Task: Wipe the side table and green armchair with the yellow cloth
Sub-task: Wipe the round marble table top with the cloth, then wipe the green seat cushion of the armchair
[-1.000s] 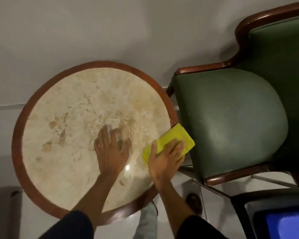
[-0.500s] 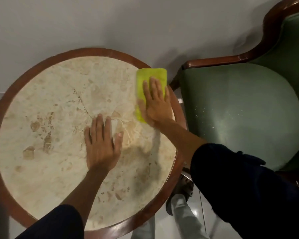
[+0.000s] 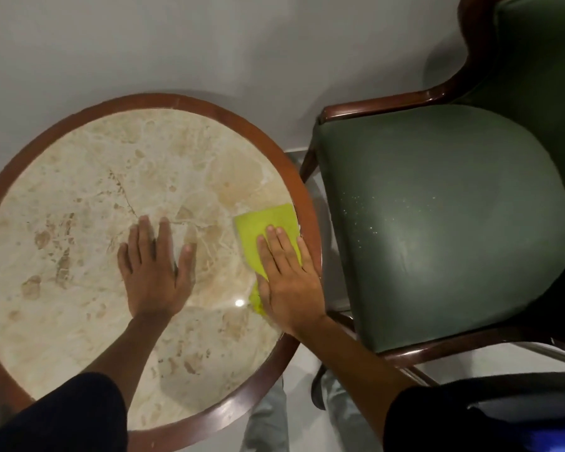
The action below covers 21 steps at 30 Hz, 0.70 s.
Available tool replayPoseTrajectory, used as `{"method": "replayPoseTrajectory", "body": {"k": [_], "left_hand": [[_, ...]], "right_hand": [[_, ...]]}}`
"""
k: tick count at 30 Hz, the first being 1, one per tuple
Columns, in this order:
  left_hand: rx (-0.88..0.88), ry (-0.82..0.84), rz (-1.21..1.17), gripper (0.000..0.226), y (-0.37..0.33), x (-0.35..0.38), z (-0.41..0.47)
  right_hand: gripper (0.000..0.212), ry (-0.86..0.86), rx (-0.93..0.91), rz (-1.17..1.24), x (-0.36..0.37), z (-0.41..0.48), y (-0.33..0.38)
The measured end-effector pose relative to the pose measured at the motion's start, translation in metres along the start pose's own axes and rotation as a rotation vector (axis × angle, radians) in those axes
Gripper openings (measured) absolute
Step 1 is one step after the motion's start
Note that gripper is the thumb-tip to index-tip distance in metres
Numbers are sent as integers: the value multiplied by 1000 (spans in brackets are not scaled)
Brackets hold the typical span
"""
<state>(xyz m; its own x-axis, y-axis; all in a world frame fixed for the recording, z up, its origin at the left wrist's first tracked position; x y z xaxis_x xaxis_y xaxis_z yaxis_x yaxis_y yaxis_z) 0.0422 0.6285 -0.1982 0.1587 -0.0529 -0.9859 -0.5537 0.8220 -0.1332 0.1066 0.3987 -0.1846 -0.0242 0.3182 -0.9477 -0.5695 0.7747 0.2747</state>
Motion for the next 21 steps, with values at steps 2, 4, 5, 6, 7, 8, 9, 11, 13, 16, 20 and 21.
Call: {"method": "replayPoseTrajectory", "body": {"k": [2,4,5,6,7,8,9,11,13,16,20,21], "left_hand": [[7,14,8,69,-1,1,1],[8,37,16,70,-2,1,1],[6,54,20,71,-2,-1,1],[1,71,23,72,-4,-3,0],[0,80,24,72,-6,-6,1],[12,77,29,72,-10,-9,3],[47,69,37,72,-15,-12,6],[215,53,43,68,-35,-16,16],[392,53,-8,65,-71,-13,29],[575,95,-57,67,-140,-5,50],[683,163,-66,71,-209,11,69],[692,181,-74,73,-219,16,72]], "right_hand": [[61,2,61,-13,4,15,1],[62,41,92,-16,8,43,0],[63,56,104,-22,11,60,-1],[63,69,124,-23,12,77,-3],[62,67,164,-8,12,94,-8],[61,50,237,32,10,109,-16],[59,22,354,116,5,122,-26],[53,-87,662,381,-18,132,-54],[50,-273,816,647,-51,120,-76],[54,-539,889,664,-104,73,-100],[57,-593,843,81,-137,1,-158],[57,-485,861,26,-131,-12,-170]]}}
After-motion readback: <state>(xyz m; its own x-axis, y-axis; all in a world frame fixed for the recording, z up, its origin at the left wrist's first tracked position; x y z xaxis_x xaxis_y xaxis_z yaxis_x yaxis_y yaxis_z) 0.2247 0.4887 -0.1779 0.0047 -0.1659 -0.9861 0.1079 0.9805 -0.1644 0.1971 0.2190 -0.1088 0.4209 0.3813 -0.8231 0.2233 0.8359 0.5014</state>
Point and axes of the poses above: each hand's wrist, its own z-axis towards the middle knuckle, its own x-axis out of the palm, y = z × x, the point moved 1 cm from there along z, towards the middle knuckle, and after that the axes turned 13 degrees about -y, right-handed, at the moved point
